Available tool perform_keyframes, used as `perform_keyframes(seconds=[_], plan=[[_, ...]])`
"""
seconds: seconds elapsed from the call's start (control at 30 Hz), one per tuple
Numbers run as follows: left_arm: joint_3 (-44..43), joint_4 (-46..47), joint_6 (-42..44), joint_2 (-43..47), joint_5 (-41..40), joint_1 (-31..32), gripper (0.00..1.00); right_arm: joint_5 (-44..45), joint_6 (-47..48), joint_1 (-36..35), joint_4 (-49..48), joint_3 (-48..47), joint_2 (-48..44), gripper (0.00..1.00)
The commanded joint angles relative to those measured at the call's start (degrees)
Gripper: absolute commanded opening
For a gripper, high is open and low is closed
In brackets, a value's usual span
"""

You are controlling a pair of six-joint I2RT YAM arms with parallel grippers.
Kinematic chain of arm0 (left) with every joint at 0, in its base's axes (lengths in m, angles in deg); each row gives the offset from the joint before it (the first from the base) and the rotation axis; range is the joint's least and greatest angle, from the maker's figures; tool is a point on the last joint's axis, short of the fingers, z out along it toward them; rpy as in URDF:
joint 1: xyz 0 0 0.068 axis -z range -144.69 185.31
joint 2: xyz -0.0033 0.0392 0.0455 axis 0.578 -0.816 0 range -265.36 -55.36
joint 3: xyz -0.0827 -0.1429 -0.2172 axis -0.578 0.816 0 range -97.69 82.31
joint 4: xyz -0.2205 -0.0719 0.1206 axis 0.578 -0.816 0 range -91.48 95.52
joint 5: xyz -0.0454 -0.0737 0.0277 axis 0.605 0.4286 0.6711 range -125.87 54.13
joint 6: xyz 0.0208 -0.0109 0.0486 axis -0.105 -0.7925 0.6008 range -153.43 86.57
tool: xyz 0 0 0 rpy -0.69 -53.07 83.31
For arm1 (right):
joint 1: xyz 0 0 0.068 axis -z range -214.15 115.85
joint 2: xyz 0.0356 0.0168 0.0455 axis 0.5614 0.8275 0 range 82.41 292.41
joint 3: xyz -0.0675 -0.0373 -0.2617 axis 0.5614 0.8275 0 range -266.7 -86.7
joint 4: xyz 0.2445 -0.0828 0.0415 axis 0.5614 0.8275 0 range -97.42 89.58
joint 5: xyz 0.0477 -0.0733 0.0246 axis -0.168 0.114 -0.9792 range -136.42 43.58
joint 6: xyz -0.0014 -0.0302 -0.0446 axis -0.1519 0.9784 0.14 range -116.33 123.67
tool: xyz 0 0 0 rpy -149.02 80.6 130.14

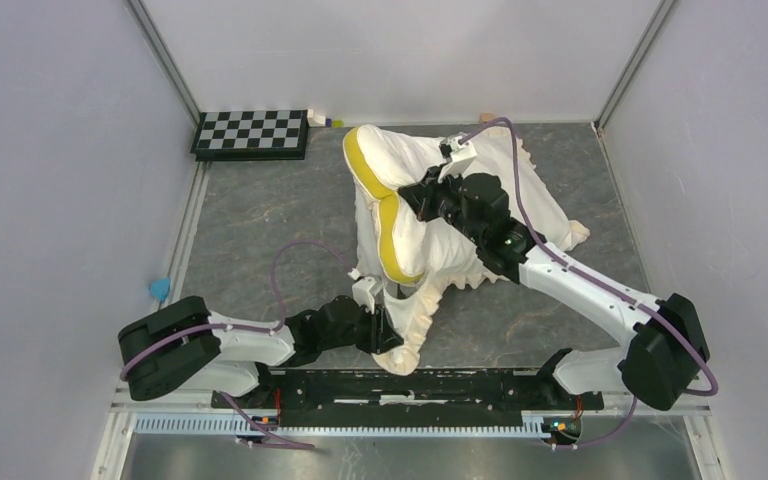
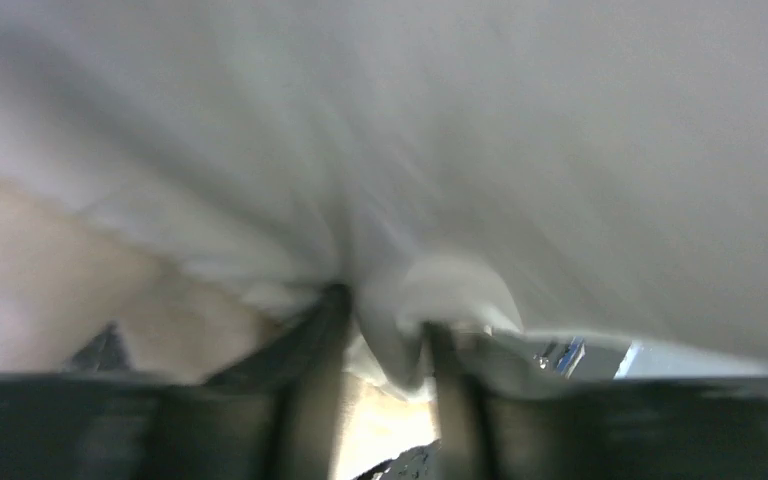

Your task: Remove the pillowcase from the pillow

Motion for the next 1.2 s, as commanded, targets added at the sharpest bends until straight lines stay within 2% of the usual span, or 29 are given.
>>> perform_keyframes(seconds=[0.0,0.1,0.17,0.2,0.27,0.33,0.43,0.53,0.77,0.9,1.17], plan=[[0.5,-4.8,-1.7,5.2,-4.1,0.7,0.55,0.1,0.9,0.7,-12.3,0.5,-6.7,0.0],[2.7,-10.6,-1.3,19.9,-10.2,0.6,0.8,-0.3,2.1,0.7,-12.4,2.6,-7.7,0.0],[2.7,-19.0,-1.1,31.6,-15.0,0.7,0.96,0.0,2.8,0.7,-12.5,3.5,-8.2,0.0],[2.2,-23.8,-1.1,37.9,-17.3,0.7,1.0,0.2,3.0,0.8,-12.5,3.8,-8.3,0.0],[1.3,-31.9,-1.6,50.1,-20.8,0.7,1.0,-0.2,3.2,0.7,-12.7,4.0,-8.2,0.0],[0.3,-37.8,-6.3,60.0,-26.3,0.7,1.0,-1.0,3.1,0.7,-13.0,4.2,-7.8,0.0],[-2.5,-39.8,-6.8,68.1,-28.6,0.7,1.0,-2.9,2.0,0.7,-13.6,4.4,-7.1,0.01],[-7.9,-42.0,-5.5,65.2,-30.5,0.7,1.0,-5.9,0.6,0.7,-14.9,5.3,-6.4,0.04],[-20.2,-38.4,0.0,40.3,-23.5,0.6,1.0,-7.4,-0.9,0.7,-15.0,6.2,-5.7,0.04],[-28.0,-38.9,0.7,29.6,-20.6,-0.2,1.0,-7.8,-1.8,0.7,-15.4,6.8,-5.4,0.03],[-29.1,-28.2,-4.7,22.7,-4.3,-8.3,1.0,-9.3,-3.2,0.7,-16.2,7.5,-4.6,0.03]])
